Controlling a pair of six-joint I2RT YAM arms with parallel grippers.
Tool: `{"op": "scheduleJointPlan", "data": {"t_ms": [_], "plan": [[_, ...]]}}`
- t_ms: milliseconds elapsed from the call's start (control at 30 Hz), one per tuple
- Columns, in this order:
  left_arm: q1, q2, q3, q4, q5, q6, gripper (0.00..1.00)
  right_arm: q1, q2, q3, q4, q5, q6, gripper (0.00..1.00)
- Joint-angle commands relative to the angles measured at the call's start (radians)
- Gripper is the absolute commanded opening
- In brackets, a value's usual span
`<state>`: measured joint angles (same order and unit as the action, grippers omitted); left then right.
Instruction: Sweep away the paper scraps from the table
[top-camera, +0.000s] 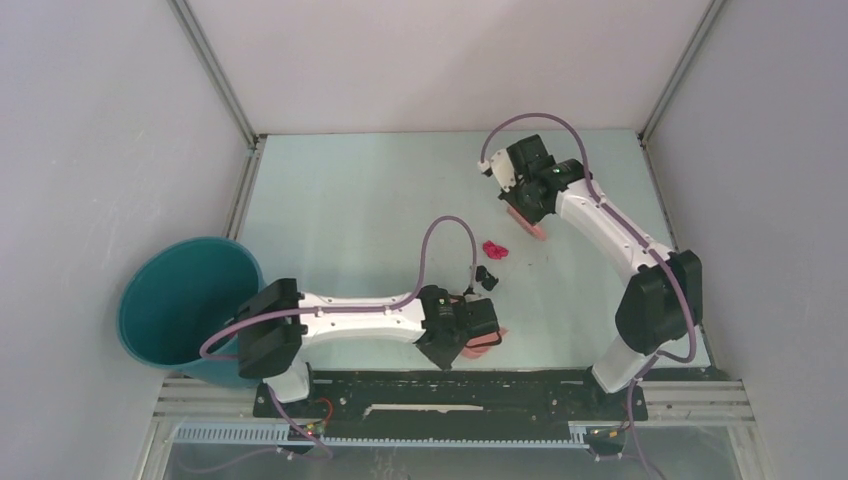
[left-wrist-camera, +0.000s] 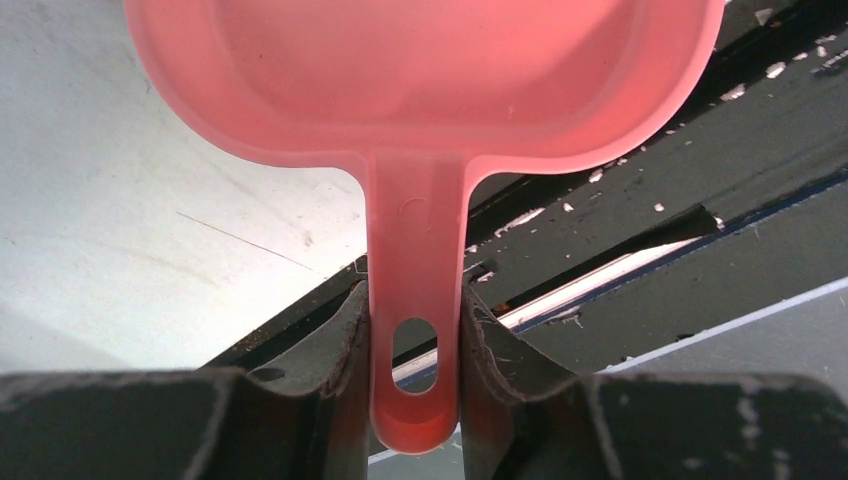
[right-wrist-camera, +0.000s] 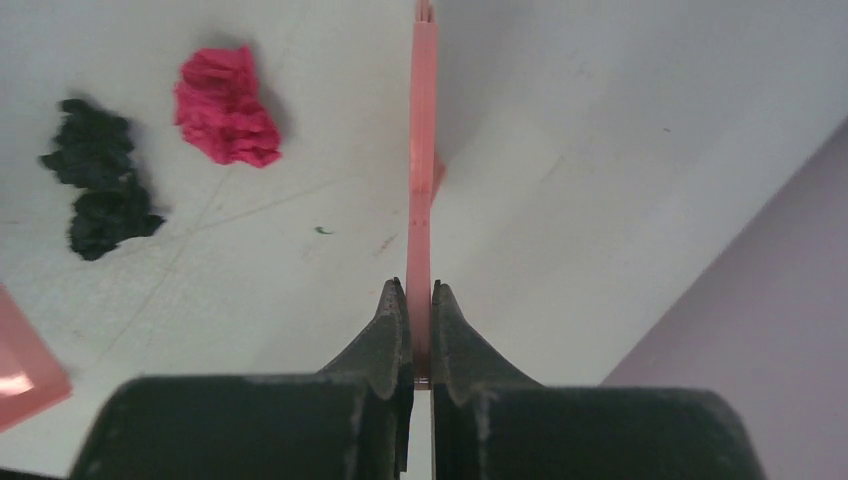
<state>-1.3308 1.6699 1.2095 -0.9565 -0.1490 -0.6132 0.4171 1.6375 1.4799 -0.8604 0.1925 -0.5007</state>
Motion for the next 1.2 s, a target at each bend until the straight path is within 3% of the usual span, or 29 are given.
{"op": "scheduleJointPlan", "data": {"t_ms": [0,133,367,533,667,967,1167], "plan": [[0.03,-0.006,-0.022,0.014,0.001,-0.017,0.0,0.072,0.024,0.06,-0.096,-0.133,0.063,0.0],[0.057,0.002,-0.037,0.02,-0.02,0.001,0.0,0.125,0.026,0.066,-0.185,-0.3,0.1,0.0],[0.078,0.039,-0.027,0.052,-0.026,0.051,0.0,0.192,-0.063,0.035,-0.302,-0.451,0.17,0.0],[0.078,0.063,-0.011,0.057,-0.033,0.063,0.0,0.167,-0.113,0.097,-0.371,-0.538,0.192,0.0],[0.076,0.043,-0.029,0.074,-0.037,0.064,0.0,0.075,-0.151,0.154,-0.362,-0.586,0.231,0.0],[0.071,-0.046,-0.054,0.033,-0.064,0.059,0.0,-0.112,-0.201,0.157,-0.24,-0.293,0.16,0.0],[0.041,-0.066,-0.059,-0.076,-0.02,0.085,0.0,-0.196,-0.199,0.021,-0.074,0.009,0.056,0.0]]}}
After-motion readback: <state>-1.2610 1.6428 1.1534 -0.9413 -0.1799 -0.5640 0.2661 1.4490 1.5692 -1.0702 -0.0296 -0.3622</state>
